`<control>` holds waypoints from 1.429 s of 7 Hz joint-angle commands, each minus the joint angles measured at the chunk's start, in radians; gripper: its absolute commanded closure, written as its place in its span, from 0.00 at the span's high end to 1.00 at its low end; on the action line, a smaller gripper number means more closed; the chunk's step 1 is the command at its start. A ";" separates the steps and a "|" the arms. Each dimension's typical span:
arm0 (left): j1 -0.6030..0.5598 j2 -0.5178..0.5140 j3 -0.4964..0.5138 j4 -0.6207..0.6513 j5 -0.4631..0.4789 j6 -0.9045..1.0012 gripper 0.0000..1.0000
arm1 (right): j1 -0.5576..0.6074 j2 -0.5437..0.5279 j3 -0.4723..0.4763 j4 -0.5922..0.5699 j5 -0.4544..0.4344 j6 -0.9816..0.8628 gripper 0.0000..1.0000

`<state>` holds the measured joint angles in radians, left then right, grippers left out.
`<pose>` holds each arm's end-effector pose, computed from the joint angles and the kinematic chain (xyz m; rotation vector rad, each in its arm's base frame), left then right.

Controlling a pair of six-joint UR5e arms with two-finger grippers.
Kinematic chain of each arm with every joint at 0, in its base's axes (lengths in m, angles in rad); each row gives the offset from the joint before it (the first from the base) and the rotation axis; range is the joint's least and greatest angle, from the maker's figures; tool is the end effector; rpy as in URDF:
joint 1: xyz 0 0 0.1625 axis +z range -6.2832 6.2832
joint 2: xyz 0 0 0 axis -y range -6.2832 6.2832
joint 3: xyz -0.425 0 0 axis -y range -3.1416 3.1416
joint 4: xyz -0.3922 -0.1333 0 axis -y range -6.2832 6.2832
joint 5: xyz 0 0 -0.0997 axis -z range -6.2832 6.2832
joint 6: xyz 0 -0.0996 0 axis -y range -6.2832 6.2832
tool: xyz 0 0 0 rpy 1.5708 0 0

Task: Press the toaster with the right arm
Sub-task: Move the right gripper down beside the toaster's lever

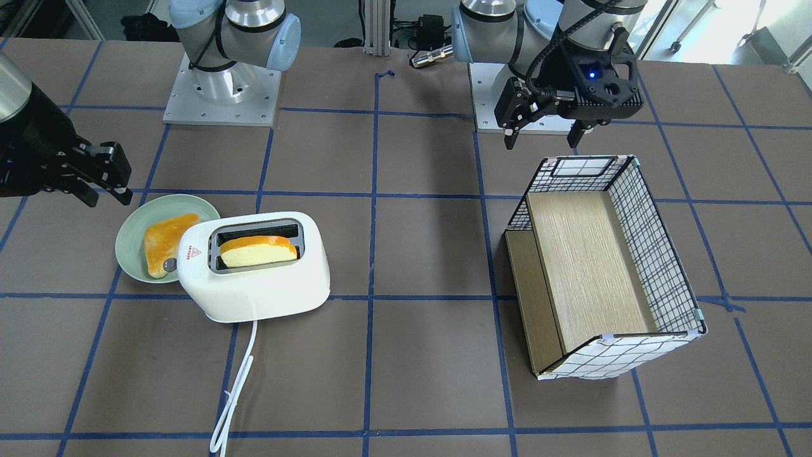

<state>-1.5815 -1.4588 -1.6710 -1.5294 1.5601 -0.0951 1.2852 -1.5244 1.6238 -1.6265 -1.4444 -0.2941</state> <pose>-0.1392 -0.4481 0.4953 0.1315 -3.1243 0.0822 -0.0024 -0.5259 0.4451 -0.0086 3.0080 0.0086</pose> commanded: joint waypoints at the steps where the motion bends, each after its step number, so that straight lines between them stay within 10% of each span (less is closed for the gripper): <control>1: 0.000 0.000 -0.001 0.000 0.000 0.000 1.00 | -0.007 0.038 0.027 -0.019 0.060 -0.051 0.00; 10: 0.000 0.000 -0.001 0.000 -0.002 0.000 1.00 | -0.041 0.150 0.194 -0.299 0.192 -0.106 0.00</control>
<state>-1.5815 -1.4588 -1.6720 -1.5294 1.5587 -0.0951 1.2441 -1.3827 1.8166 -1.9233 -1.2741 -0.3992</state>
